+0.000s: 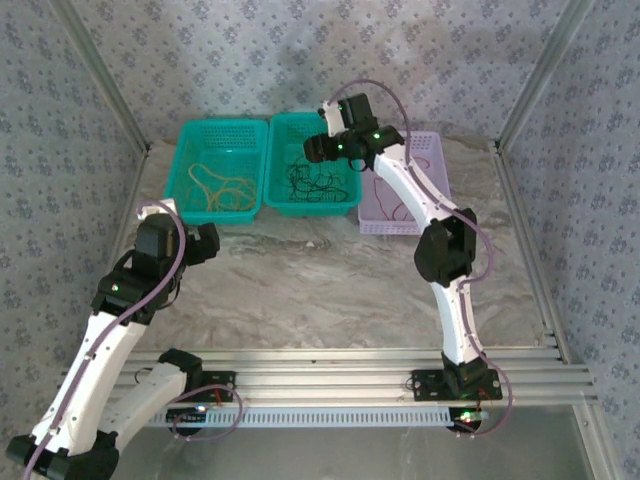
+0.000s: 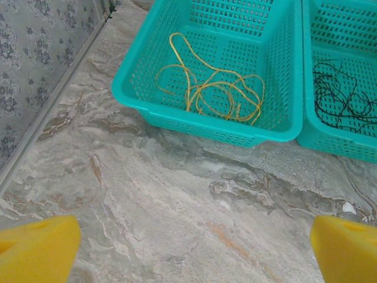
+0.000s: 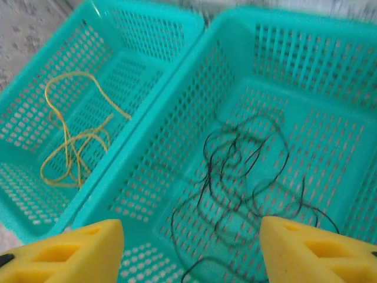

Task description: Untangle the cables

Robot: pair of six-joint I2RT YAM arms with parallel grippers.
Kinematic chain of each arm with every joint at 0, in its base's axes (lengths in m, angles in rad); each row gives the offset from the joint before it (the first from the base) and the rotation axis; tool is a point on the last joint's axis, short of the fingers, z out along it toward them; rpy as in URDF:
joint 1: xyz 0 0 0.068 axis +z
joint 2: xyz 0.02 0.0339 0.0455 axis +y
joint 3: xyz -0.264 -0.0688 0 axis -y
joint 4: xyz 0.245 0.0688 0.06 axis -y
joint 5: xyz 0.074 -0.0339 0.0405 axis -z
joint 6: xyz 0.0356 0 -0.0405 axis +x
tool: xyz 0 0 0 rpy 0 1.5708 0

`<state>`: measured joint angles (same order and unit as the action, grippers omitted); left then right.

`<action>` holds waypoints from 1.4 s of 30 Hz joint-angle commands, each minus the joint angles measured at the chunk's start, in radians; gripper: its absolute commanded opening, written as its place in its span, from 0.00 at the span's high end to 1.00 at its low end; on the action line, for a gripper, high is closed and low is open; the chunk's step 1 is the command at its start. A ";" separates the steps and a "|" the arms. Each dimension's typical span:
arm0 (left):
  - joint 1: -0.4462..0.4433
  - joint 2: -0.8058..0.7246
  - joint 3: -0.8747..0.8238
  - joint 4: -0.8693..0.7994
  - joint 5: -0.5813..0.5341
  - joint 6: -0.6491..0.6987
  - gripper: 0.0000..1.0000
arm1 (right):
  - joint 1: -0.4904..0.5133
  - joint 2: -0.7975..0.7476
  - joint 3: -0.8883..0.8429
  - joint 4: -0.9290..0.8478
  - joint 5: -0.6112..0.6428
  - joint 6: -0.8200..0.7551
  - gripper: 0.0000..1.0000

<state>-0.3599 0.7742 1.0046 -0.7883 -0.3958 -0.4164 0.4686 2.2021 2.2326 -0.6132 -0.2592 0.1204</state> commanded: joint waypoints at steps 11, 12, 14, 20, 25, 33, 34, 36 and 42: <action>0.004 -0.009 -0.023 0.026 0.017 0.004 0.00 | -0.066 -0.817 -0.796 0.337 0.178 -0.020 0.21; 0.003 -0.007 -0.028 0.029 0.014 0.004 0.00 | -0.104 -0.865 -0.856 0.345 0.165 0.004 0.21; 0.000 -0.009 -0.046 0.048 0.004 0.001 0.00 | -0.169 -0.971 -0.974 0.360 0.193 0.067 0.19; -0.007 0.016 -0.122 0.101 -0.054 -0.029 0.00 | -0.258 -1.208 -1.394 0.552 0.646 0.015 0.00; -0.008 0.048 -0.179 0.140 -0.130 -0.048 0.00 | -0.373 -1.154 -1.565 0.711 0.758 0.029 0.00; -0.029 -0.035 -0.323 0.288 -0.175 -0.054 0.00 | -0.493 -0.927 -1.730 0.962 0.627 0.119 0.00; -0.032 -0.048 -0.337 0.302 -0.187 -0.044 0.00 | -0.491 -0.900 -1.744 1.017 0.587 0.080 0.00; -0.033 -0.066 -0.365 0.334 -0.209 -0.014 0.00 | -0.471 -0.832 -1.784 1.124 0.584 0.051 0.00; -0.030 -0.071 -0.427 0.421 -0.246 0.070 0.00 | -0.480 -0.773 -1.709 1.064 0.499 -0.019 0.00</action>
<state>-0.3882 0.7086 0.5968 -0.4511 -0.5922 -0.4019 -0.0010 1.4220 0.4881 0.3866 0.2859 0.1406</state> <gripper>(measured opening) 0.997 0.998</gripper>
